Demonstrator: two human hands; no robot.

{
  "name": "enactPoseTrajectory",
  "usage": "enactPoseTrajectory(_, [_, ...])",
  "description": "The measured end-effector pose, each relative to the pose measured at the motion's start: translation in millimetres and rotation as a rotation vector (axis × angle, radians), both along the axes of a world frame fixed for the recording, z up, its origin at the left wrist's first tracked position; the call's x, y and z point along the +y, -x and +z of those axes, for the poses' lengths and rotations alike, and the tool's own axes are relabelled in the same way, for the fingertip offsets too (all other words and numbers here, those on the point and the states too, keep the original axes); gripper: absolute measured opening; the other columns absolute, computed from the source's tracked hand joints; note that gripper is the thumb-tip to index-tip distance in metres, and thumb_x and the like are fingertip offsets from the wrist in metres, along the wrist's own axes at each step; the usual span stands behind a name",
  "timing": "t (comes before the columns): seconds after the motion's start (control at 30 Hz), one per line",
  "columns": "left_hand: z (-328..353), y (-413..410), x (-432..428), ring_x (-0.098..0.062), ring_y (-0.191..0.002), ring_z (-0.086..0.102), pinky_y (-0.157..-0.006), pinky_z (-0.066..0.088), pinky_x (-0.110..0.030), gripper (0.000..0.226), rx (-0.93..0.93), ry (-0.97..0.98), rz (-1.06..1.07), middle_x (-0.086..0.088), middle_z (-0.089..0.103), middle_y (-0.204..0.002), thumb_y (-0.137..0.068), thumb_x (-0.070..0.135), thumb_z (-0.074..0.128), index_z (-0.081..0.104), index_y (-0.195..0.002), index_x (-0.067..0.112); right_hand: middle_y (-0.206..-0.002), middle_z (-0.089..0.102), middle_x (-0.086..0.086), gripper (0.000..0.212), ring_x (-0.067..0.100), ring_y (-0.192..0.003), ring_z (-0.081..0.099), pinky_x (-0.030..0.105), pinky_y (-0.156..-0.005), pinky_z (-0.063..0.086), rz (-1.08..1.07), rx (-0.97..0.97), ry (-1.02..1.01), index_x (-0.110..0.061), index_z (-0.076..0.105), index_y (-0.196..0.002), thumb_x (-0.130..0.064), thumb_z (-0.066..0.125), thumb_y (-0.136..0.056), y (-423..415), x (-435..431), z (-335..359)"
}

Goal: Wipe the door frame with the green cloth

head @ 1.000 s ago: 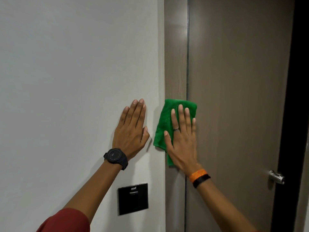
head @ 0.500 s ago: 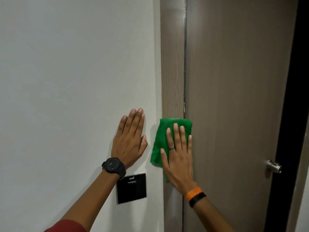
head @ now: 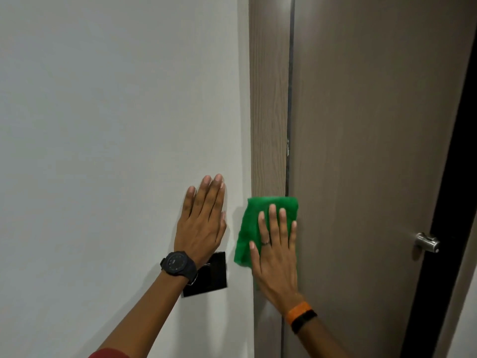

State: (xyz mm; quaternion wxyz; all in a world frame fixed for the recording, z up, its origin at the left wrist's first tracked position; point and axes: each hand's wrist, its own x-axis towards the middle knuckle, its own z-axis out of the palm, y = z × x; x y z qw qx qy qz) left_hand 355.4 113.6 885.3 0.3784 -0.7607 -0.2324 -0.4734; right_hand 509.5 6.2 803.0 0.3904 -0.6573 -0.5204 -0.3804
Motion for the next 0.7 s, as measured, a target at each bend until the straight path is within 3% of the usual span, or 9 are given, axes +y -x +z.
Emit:
enactPoseTrajectory(0.1, [-12,0,-1,-0.033,-0.157,0.015,-0.129,0.006,-0.051,0.069,0.027,0.003,0.014,-0.016,0.019,-0.169,-0.101,0.023,0.045,0.018,-0.161,0.001,-0.175,-0.014,0.005,0.075,0.027,-0.162,-0.004,0.064,-0.128,0.011,0.005,0.005,-0.001,-0.023,-0.01,-0.166,-0.04,0.032,-0.107,-4,4,8])
enactPoseTrajectory(0.33, [-16,-7,-4,-0.031,-0.159,0.006,-0.13,0.0,-0.049,0.067,-0.001,0.063,0.002,-0.014,0.01,-0.171,-0.102,0.023,0.037,0.014,-0.162,0.001,-0.175,-0.008,0.005,0.069,0.027,-0.163,-0.003,0.057,-0.132,-0.001,-0.01,-0.076,-0.146,-0.018,0.003,-0.167,-0.04,0.033,-0.108,-17,21,109])
enactPoseTrajectory(0.47, [-39,-5,-8,-0.03,-0.159,0.005,-0.13,-0.001,-0.047,0.067,-0.016,0.121,-0.033,-0.013,0.006,-0.172,-0.103,0.023,0.036,0.011,-0.162,0.002,-0.176,-0.009,0.008,0.066,0.029,-0.163,-0.003,0.055,-0.132,-0.004,-0.002,0.017,-0.069,-0.018,-0.003,-0.167,-0.043,0.021,-0.111,-6,14,6])
enactPoseTrajectory(0.57, [-63,0,-11,-0.029,-0.159,0.005,-0.13,0.001,-0.046,0.065,0.015,0.118,-0.01,-0.013,0.006,-0.171,-0.105,0.025,0.031,0.01,-0.162,0.003,-0.175,-0.013,0.008,0.066,0.026,-0.163,-0.008,0.058,-0.129,0.005,-0.015,0.043,0.056,-0.018,-0.009,-0.166,-0.044,0.017,-0.112,2,-2,-92])
enactPoseTrajectory(0.7, [-78,1,-12,-0.03,-0.159,0.007,-0.129,0.001,-0.048,0.065,0.031,0.125,0.009,-0.013,0.008,-0.171,-0.105,0.025,0.032,0.009,-0.162,0.003,-0.174,-0.02,0.005,0.07,0.024,-0.162,-0.014,0.056,-0.129,0.003,-0.043,0.029,0.071,-0.02,-0.015,-0.165,-0.043,0.022,-0.11,-2,-2,-79])
